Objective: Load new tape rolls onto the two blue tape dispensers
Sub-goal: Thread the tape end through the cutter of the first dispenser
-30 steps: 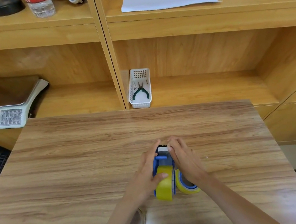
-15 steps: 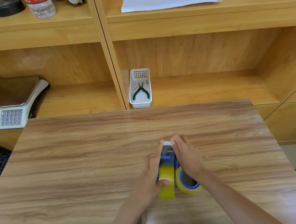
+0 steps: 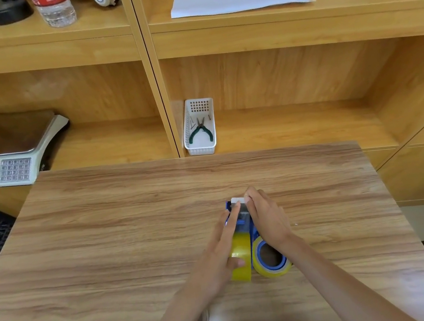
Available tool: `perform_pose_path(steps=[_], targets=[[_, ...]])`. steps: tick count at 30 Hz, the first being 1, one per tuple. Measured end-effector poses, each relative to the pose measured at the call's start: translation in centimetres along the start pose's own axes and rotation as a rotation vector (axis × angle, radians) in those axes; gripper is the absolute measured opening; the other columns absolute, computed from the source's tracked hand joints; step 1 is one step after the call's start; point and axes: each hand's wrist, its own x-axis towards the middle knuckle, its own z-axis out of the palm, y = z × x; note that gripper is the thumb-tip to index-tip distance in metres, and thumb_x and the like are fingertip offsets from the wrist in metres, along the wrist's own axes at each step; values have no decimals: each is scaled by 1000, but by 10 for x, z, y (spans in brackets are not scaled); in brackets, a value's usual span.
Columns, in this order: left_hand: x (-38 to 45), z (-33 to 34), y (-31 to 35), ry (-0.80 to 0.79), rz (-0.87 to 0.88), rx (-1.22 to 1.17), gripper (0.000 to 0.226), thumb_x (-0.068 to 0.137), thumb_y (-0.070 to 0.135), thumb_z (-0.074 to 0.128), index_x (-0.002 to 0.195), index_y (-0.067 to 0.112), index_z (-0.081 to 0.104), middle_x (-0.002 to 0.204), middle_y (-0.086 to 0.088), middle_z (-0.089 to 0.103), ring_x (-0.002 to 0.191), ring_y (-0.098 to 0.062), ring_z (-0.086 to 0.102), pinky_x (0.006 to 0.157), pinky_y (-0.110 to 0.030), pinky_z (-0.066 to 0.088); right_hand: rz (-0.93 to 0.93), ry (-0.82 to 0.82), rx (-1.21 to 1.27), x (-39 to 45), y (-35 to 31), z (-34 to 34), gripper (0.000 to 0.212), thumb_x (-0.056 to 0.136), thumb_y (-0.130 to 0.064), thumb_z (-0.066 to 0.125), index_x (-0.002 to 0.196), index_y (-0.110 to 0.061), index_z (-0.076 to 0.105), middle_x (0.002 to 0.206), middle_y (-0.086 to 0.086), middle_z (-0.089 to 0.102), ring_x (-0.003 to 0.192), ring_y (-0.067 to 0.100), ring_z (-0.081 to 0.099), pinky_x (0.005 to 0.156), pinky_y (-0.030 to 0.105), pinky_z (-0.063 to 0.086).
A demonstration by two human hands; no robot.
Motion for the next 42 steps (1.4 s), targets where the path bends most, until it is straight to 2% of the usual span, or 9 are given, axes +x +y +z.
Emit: perform_pose_path(steps=[5, 10, 14, 20, 24, 31, 38, 40, 42], targets=[[-3, -2, 5, -24, -5, -22, 119, 80, -2, 71, 140, 61, -10, 159, 18, -7, 145, -7, 10, 101, -24, 40, 26, 4, -10, 4, 0, 0, 23, 107, -28, 27, 88, -21, 37, 77, 0, 52, 62, 25, 47, 54, 35, 35], [-2, -3, 4, 67, 34, -96, 97, 87, 29, 69, 147, 50, -5, 157, 20, 9, 144, -1, 14, 112, -32, 32, -18, 16, -69, 1, -1, -1, 22, 108, -29, 28, 93, -18, 40, 74, 0, 51, 59, 27, 47, 51, 34, 32], [-1, -1, 7, 158, 31, 20, 102, 86, 19, 69, 146, 52, -7, 151, 25, 13, 140, -1, 22, 97, -25, 41, -2, 23, -64, 2, -3, -1, 21, 107, -29, 28, 92, -19, 39, 67, 0, 49, 57, 29, 49, 49, 34, 31], [0, -1, 4, 107, -11, -69, 104, 83, 17, 72, 150, 43, -3, 155, 19, 16, 140, 4, 17, 106, -10, 22, -8, 5, -88, 3, -4, -3, 19, 107, -27, 27, 92, -20, 36, 69, 1, 49, 56, 27, 43, 48, 34, 28], [-1, 2, 0, 81, -14, -61, 111, 79, 13, 76, 146, 51, -5, 152, 23, 16, 138, 3, 20, 101, -9, 27, 13, -46, -88, 7, -2, -3, 18, 106, -25, 27, 91, -20, 34, 64, 2, 48, 56, 30, 44, 52, 36, 33], [-6, 5, 2, 57, -14, -21, 116, 77, 7, 76, 143, 57, -6, 155, 16, 13, 140, -8, 25, 105, -39, 41, 83, -101, -72, 15, 2, -4, 18, 105, -23, 22, 92, -22, 35, 57, 4, 48, 53, 31, 51, 52, 37, 37], [-6, 6, 2, 42, -23, 7, 118, 77, 6, 77, 144, 55, -6, 156, 12, 11, 137, -13, 33, 103, -44, 43, 155, -146, 18, 21, 0, -10, 22, 104, -26, 22, 92, -21, 40, 66, 13, 62, 61, 35, 67, 57, 47, 48], [-6, 5, 1, 37, -25, 1, 117, 76, 7, 77, 145, 55, -5, 155, 13, 11, 137, -13, 33, 103, -43, 43, 172, -182, 65, 22, 2, -13, 24, 105, -27, 25, 88, -22, 41, 63, 9, 60, 56, 29, 69, 50, 40, 42], [-6, 6, -1, 27, -31, -10, 117, 75, 8, 78, 145, 54, -4, 154, 14, 12, 135, -12, 35, 102, -42, 44, 199, -251, 140, 23, 4, -18, 27, 106, -28, 29, 84, -24, 44, 65, 4, 59, 46, 18, 68, 41, 24, 35]])
